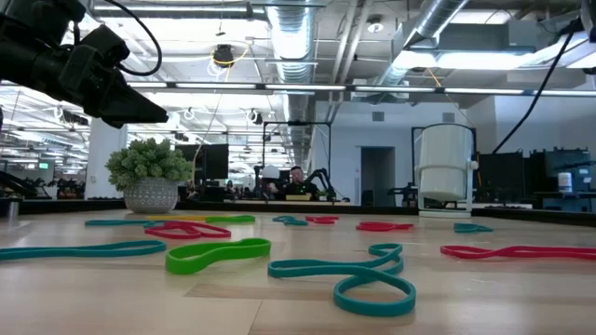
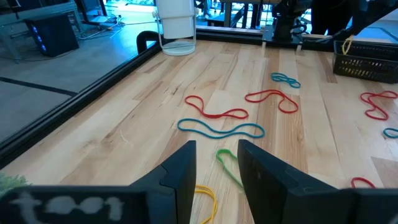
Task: Pick and place items into bin
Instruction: Put the bottom yellow rubberband into the black basket
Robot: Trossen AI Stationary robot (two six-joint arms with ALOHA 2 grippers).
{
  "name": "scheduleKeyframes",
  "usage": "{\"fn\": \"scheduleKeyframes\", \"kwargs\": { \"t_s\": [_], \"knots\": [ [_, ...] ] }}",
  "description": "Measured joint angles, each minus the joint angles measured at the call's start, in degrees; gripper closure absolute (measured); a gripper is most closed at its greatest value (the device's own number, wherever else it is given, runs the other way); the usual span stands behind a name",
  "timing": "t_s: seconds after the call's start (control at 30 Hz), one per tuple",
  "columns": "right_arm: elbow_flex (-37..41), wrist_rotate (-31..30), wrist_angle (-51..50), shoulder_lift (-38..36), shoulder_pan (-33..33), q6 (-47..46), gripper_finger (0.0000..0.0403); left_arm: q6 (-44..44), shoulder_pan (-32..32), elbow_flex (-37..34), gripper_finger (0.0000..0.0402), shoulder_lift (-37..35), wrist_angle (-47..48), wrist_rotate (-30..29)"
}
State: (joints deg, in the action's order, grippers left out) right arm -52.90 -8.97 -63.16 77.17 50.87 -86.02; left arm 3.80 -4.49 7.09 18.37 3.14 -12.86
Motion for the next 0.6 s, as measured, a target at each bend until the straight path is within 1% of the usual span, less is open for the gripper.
{"fn": "scheduleKeyframes", "kwargs": {
  "t_s": [0.3,0.4,0.47,0.53,0.6],
  "knots": [
    [0.89,-0.11,0.13,0.00,-0.02,-5.49,0.0343,0.00,0.02,0.00,0.0292,0.02,0.00,0.00],
    [0.89,-0.14,1.36,0.00,-0.12,-5.02,0.0336,0.00,0.00,0.00,0.0292,0.01,-0.02,0.01],
    [0.89,-0.75,2.29,0.00,-0.96,-2.57,0.0336,0.02,0.00,0.00,0.0292,0.02,-0.15,-0.16],
    [0.89,-4.38,4.07,0.00,-2.47,1.85,0.0335,0.69,0.00,0.00,0.0292,0.02,-1.07,-1.50],
    [0.89,-10.42,7.04,0.00,-4.59,8.57,0.0335,2.52,0.00,0.00,0.0292,0.02,-2.99,-3.70]
  ]
}}
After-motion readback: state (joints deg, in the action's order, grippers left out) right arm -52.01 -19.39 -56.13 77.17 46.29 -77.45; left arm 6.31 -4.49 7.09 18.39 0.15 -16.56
